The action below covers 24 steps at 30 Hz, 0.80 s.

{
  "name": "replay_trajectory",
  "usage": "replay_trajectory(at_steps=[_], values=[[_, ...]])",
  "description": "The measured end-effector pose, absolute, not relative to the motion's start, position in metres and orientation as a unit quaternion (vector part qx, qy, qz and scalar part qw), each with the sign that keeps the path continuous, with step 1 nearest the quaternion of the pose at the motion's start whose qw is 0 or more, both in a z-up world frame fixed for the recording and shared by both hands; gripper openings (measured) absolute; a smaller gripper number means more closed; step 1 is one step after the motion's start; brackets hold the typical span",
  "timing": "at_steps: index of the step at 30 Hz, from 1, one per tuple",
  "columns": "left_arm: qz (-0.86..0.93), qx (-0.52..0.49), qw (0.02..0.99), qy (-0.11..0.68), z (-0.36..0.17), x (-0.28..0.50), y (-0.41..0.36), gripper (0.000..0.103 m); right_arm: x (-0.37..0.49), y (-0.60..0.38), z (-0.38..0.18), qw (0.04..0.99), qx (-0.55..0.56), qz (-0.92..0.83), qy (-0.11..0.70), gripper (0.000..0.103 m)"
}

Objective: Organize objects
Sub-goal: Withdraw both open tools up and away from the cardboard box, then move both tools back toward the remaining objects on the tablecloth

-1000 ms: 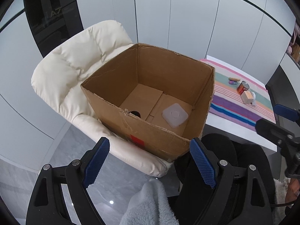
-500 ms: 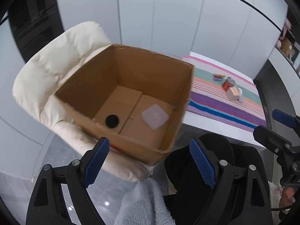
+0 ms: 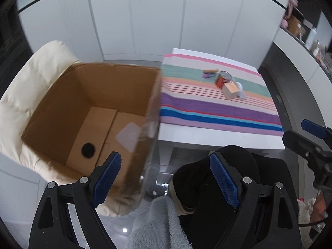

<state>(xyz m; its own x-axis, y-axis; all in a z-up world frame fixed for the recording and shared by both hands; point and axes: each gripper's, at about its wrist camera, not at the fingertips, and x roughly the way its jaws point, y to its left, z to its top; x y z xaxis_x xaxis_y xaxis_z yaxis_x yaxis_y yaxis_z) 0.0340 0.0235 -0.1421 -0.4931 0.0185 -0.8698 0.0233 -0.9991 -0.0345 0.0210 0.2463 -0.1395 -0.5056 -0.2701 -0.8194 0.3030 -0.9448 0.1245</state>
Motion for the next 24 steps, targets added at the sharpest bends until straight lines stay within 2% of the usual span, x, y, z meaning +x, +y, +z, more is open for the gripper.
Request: replay_trajectory(at_steps=[11,24], values=[[-0.847,0.53,-0.032,-0.016,-0.159,0.009,0.078,0.089,0.002,0.329,-0.158,0.096,0.48,-0.871,-0.026,0.103],[-0.821,0.568,-0.03,0.041,-0.183,-0.025,0.103,0.089,-0.013,0.38,-0.179,0.03,0.485,-0.873,-0.033,0.103]])
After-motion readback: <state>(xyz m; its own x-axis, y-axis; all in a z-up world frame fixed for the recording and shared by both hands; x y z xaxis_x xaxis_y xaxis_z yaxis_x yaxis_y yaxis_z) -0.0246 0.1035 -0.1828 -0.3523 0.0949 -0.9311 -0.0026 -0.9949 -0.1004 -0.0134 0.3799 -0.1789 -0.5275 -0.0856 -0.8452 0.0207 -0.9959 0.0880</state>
